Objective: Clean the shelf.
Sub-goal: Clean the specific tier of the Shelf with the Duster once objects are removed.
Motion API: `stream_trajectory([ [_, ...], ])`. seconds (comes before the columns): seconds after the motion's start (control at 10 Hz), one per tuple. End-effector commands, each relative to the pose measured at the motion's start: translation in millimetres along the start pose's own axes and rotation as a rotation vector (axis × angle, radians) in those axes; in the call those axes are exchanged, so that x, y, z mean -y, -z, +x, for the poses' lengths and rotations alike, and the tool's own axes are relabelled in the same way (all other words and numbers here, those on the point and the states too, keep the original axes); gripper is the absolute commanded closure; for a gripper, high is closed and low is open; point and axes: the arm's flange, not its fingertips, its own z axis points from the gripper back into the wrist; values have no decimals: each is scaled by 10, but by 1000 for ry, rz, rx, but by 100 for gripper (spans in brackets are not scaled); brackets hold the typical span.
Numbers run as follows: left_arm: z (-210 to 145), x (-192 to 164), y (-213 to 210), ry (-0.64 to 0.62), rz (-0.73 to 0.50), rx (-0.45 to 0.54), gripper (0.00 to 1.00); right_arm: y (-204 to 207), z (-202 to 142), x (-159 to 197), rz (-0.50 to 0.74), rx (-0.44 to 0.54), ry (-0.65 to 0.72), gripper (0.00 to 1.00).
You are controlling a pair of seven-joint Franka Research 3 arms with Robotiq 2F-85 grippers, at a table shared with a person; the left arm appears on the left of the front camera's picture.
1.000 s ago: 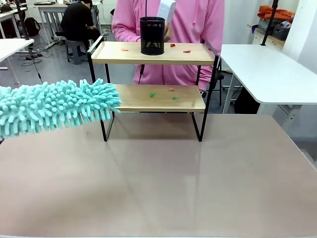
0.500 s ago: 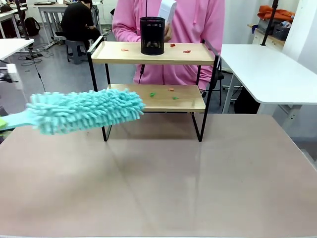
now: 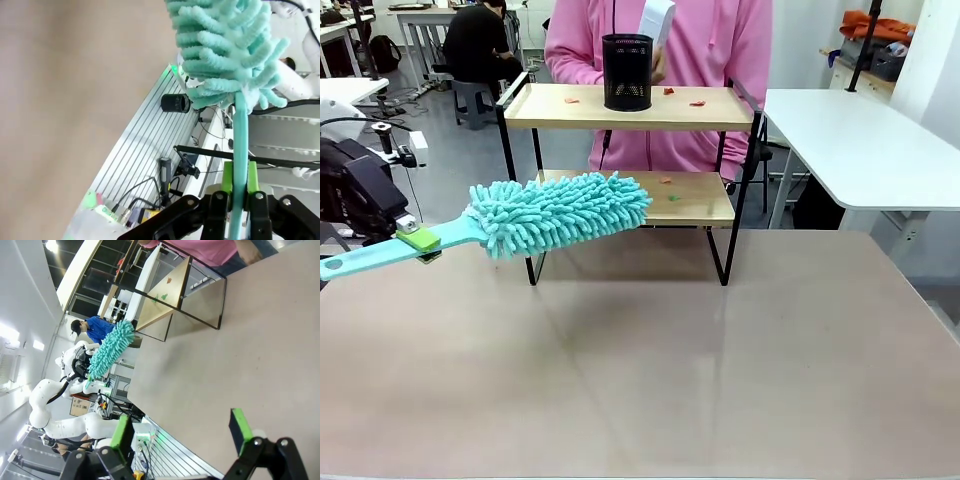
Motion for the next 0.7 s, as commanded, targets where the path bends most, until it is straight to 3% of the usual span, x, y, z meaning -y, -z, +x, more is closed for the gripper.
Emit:
stream_trajectory([
  [0.0, 22, 18, 43, 4, -8, -7, 88, 2, 33, -5, 15, 17, -28, 0],
  [0.1, 81, 31, 194, 25, 19, 127, 88, 2, 33, -5, 15, 17, -28, 0],
  [0.2, 188, 27, 327, 31, 23, 168, 88, 2, 33, -5, 15, 17, -28, 0],
  [0.3, 266, -1, 398, 50, 101, 267, 88, 2, 33, -5, 15, 17, -28, 0],
  [0.6, 387, -8, 496, 49, 160, 378, 88, 2, 33, -5, 15, 17, -28, 0],
])
